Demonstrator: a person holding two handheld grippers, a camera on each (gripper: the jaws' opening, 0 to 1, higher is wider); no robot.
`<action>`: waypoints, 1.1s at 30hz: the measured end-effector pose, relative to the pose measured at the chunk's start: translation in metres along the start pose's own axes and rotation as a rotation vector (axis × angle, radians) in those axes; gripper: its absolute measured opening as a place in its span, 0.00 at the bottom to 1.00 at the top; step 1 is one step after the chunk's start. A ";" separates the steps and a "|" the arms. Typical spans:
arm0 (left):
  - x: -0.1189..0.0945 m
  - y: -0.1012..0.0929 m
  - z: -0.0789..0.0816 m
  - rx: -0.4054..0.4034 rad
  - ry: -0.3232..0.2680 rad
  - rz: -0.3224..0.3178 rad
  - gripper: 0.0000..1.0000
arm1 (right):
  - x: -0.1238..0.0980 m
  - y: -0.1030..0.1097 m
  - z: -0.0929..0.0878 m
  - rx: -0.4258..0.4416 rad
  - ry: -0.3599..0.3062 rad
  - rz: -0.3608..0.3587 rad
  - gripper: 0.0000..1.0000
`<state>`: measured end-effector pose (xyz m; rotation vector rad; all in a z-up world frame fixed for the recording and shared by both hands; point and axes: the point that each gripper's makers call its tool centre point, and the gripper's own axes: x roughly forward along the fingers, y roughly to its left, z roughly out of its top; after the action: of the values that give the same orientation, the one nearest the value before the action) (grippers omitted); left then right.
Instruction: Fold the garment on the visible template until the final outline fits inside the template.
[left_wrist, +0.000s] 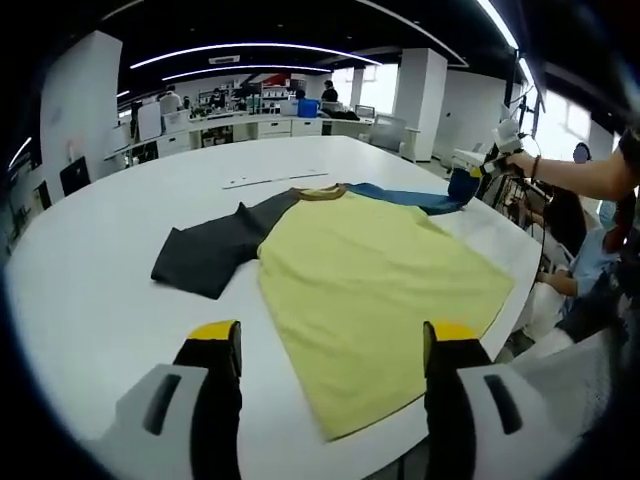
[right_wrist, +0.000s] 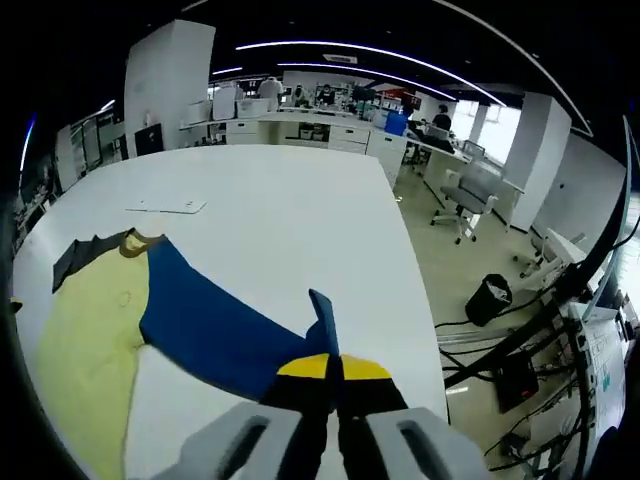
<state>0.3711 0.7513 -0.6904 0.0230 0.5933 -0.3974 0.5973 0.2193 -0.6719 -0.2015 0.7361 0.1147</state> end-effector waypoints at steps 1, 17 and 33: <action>0.000 0.000 0.000 0.001 0.001 -0.001 0.71 | -0.001 -0.005 0.000 -0.002 0.003 -0.011 0.00; -0.001 -0.002 0.003 0.023 -0.011 -0.012 0.78 | 0.000 -0.021 -0.062 0.174 0.122 -0.053 0.00; -0.008 0.000 0.000 0.024 -0.013 0.002 0.89 | -0.001 -0.011 -0.063 0.238 0.141 -0.046 0.00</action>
<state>0.3651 0.7539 -0.6860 0.0440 0.5755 -0.4021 0.5578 0.1946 -0.7152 0.0008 0.8777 -0.0317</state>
